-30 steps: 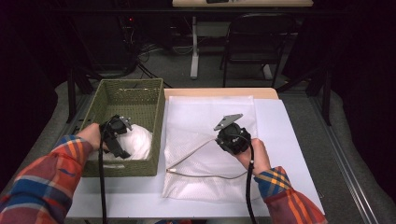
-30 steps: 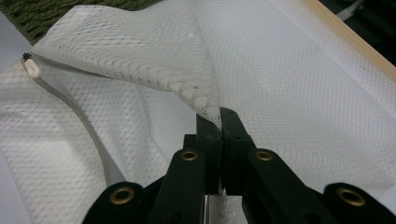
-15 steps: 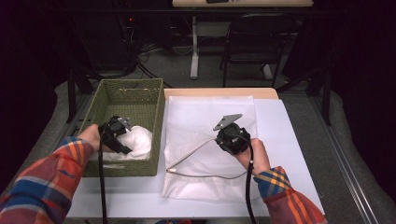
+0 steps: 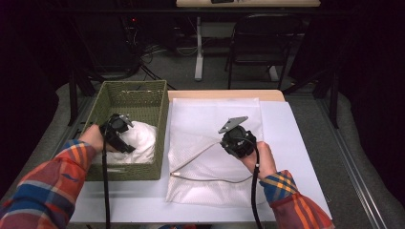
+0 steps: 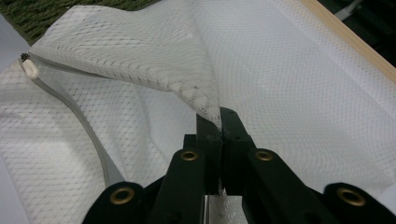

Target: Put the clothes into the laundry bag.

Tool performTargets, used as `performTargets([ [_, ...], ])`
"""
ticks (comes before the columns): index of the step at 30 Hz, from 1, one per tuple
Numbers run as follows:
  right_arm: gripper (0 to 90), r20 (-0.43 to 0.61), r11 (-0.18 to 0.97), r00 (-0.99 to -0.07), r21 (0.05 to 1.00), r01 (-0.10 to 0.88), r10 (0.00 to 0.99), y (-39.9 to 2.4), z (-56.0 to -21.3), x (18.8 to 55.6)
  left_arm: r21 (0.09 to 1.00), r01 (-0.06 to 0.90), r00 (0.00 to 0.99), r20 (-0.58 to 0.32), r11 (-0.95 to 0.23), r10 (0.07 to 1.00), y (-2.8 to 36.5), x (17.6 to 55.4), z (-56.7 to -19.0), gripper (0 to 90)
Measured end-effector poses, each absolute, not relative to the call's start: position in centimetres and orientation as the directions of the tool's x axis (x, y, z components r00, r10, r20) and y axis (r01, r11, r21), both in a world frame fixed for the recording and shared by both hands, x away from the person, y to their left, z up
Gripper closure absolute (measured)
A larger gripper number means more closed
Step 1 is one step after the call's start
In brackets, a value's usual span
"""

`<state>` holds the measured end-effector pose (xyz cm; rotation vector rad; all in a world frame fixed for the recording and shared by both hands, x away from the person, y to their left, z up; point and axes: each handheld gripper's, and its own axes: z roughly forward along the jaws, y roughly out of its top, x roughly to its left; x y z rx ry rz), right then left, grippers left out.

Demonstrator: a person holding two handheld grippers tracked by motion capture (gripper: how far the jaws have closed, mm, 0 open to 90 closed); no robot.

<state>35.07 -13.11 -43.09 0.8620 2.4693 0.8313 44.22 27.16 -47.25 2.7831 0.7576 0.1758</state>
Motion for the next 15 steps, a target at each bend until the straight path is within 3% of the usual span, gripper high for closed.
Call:
performTargets([
  [6,88.4,-0.166,0.638,-0.736,0.643,0.424,0.656,-13.1,-43.1,35.1,0.238,0.488,0.862,0.019,-0.84,0.506,27.4,44.5,-47.7,0.2],
  [11,88.5,-0.165,0.638,-0.736,0.642,0.425,0.657,-13.1,-43.1,35.1,0.212,0.506,0.857,-0.02,-0.836,0.514,27.7,44.9,-49.0,0.5],
  [13,88.5,-0.163,0.636,-0.735,0.643,0.427,0.658,-13.1,-43.1,35.1,0.214,0.51,0.856,-0.029,-0.833,0.516,27.8,44.9,-49.2,3.4],
  [14,88.5,-0.164,0.637,-0.735,0.642,0.427,0.658,-13.1,-43.1,35.1,0.222,0.508,0.857,-0.037,-0.832,0.514,27.9,44.9,-49.3,12.7],
  [15,88.5,-0.164,0.637,-0.735,0.642,0.427,0.658,-13.1,-43.1,35.1,0.233,0.506,0.858,-0.039,-0.83,0.512,28.0,44.8,-49.3,12.7],
])
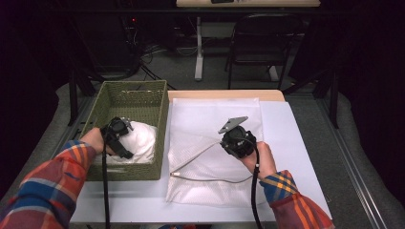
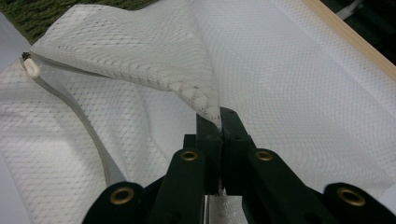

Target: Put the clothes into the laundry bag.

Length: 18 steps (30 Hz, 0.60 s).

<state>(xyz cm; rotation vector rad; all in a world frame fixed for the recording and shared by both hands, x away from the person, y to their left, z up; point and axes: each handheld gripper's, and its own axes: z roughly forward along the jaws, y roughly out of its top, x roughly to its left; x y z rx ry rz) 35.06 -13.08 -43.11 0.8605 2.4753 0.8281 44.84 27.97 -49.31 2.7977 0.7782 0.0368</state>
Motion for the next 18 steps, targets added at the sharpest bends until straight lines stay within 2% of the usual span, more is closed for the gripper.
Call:
performTargets([
  [1,88.5,-0.167,0.639,-0.737,0.643,0.422,0.655,-13.1,-43.1,35.1,0.259,0.505,0.858,-0.054,-0.823,0.51,28.3,44.8,-49.3,26.8],
  [2,88.5,-0.167,0.639,-0.737,0.643,0.422,0.655,-13.1,-43.1,35.1,0.259,0.505,0.858,-0.054,-0.823,0.51,28.3,44.8,-49.3,34.7],
  [3,88.4,-0.167,0.639,-0.737,0.643,0.422,0.655,-13.1,-43.1,35.1,0.266,0.503,0.859,-0.054,-0.822,0.508,28.5,44.7,-49.3,34.7],
  [5,88.5,-0.167,0.638,-0.735,0.643,0.424,0.657,-13.1,-43.1,35.0,0.288,0.495,0.864,-0.058,-0.82,0.501,28.7,44.6,-49.1,47.6],
  [9,88.4,-0.169,0.638,-0.736,0.644,0.422,0.656,-13.1,-43.0,35.0,0.305,0.482,0.869,-0.047,-0.822,0.492,28.9,44.3,-48.8,51.8],
  [18,88.5,-0.166,0.635,-0.733,0.644,0.426,0.66,-13.2,-43.0,35.1,0.334,0.465,0.872,-0.01,-0.82,0.49,29.2,43.1,-46.6,52.7],
])
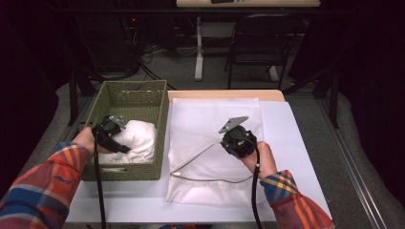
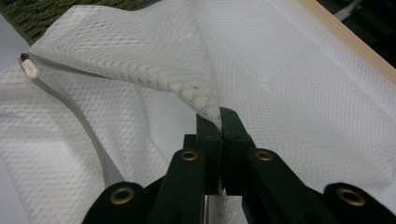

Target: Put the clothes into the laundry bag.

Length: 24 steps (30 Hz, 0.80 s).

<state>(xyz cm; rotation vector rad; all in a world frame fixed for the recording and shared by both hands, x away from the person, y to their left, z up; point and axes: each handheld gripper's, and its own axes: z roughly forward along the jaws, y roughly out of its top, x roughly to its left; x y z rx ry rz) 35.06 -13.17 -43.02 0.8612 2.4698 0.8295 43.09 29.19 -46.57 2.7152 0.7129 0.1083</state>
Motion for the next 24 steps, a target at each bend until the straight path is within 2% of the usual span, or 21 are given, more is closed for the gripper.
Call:
performTargets([
  [24,88.5,-0.161,0.632,-0.729,0.642,0.434,0.665,-13.2,-43.2,35.1,0.329,0.455,0.858,0.084,-0.827,0.506,28.7,40.7,-38.7,53.0],
])
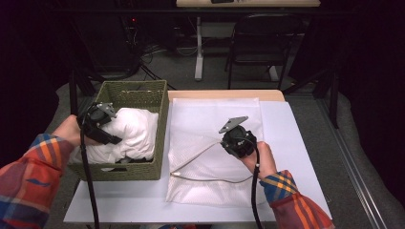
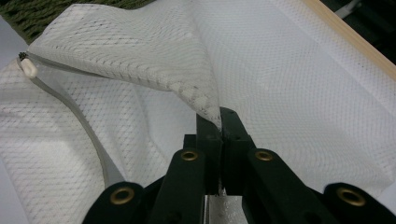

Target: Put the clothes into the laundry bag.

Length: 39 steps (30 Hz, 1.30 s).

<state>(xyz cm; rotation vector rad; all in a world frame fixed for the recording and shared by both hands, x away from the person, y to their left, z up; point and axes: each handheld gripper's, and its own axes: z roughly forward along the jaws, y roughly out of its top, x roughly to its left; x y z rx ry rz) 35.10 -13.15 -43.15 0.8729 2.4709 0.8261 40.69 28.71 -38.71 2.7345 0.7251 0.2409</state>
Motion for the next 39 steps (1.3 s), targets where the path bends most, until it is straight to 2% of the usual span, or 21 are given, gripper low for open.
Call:
performTargets([
  [11,88.5,-0.161,0.634,-0.73,0.64,0.435,0.664,-13.1,-43.3,35.1,0.328,0.422,0.875,0.096,-0.845,0.475,27.3,38.8,-34.3,52.8],
  [32,88.6,-0.155,0.63,-0.729,0.639,0.441,0.667,-13.0,-43.3,35.1,0.362,0.414,0.887,0.044,-0.835,0.459,25.6,35.1,-32.3,52.8],
  [39,88.6,-0.154,0.63,-0.728,0.637,0.443,0.668,-13.0,-43.4,35.1,0.409,0.397,0.903,-0.013,-0.821,0.43,25.2,33.9,-31.7,52.8],
])
